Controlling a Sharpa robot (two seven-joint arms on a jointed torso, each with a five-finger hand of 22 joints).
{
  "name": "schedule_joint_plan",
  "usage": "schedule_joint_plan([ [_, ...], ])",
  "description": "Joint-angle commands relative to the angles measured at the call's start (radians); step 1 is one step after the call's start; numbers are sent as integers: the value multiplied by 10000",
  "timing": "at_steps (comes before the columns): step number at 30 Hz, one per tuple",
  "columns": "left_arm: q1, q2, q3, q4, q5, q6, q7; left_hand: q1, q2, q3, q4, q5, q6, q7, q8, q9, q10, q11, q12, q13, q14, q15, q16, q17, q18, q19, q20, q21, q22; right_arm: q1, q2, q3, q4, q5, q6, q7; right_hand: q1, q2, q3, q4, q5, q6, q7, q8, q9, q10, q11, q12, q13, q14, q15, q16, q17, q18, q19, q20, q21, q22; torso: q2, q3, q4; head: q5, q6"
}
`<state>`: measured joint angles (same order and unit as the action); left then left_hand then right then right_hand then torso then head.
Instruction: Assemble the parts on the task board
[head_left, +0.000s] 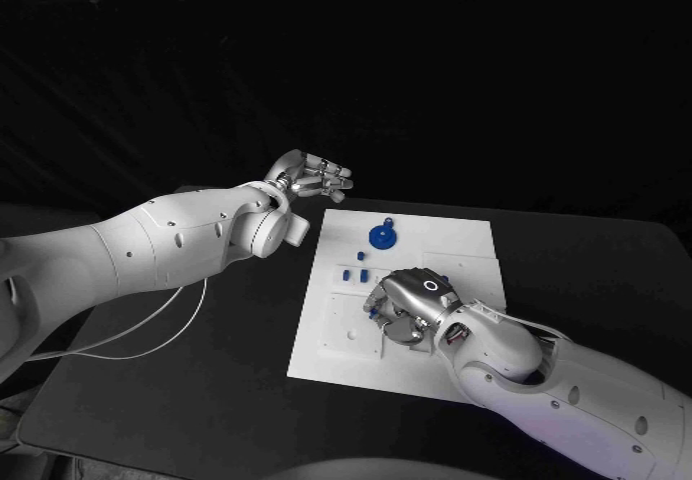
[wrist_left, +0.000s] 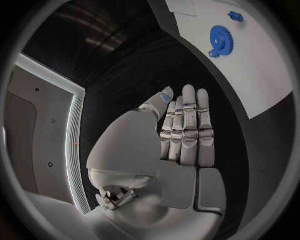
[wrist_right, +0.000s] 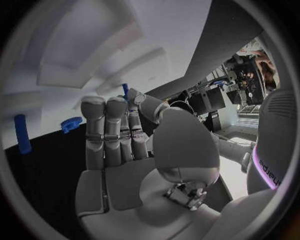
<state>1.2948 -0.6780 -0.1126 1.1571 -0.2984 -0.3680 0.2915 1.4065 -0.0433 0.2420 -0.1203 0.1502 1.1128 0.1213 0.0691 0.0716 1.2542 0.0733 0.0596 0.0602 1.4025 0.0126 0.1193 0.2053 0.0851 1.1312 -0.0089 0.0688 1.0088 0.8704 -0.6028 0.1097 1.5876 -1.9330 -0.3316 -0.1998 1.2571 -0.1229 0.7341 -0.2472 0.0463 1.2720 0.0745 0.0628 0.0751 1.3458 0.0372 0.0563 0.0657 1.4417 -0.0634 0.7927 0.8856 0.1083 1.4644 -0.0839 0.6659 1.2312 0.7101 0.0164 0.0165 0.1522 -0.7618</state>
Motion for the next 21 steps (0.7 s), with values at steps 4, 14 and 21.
schedule_joint_plan([
  [4,6,17,10,5,63,130,88,13,75,-47,-9,36,68,-10,-55,-7,-11,4,-3,-9,61,28,-64,11,-161,-8,42,-8,2,-13,32,-55,-40,-207,256,-29,13,17,14,-26,28,73,7,17,7,164,-126,66,7,53,-34,-45,8,173,503,-72,15,14,2,-2,-2,44,-49],
  [14,6,24,10,2,66,152,84,8,97,-58,-23,24,66,-10,-55,-7,-14,4,-4,-9,65,27,-68,21,-159,-1,41,-7,-11,-13,59,-117,-118,-329,401,-129,1,22,-10,-28,30,71,9,15,0,154,-125,63,5,50,-32,-50,5,172,499,-69,-10,7,0,-1,-9,67,-60],
  [21,6,26,10,-5,67,175,75,8,97,-58,-23,24,66,-10,-55,-7,-14,4,-4,-9,65,27,-68,21,-159,-1,41,-7,-11,-10,121,-204,-235,-280,541,-220,-229,-33,-63,165,133,-148,85,-11,-39,-126,-61,45,-8,53,72,-45,-27,163,488,21,-86,-24,-4,-1,-10,83,-58],
])
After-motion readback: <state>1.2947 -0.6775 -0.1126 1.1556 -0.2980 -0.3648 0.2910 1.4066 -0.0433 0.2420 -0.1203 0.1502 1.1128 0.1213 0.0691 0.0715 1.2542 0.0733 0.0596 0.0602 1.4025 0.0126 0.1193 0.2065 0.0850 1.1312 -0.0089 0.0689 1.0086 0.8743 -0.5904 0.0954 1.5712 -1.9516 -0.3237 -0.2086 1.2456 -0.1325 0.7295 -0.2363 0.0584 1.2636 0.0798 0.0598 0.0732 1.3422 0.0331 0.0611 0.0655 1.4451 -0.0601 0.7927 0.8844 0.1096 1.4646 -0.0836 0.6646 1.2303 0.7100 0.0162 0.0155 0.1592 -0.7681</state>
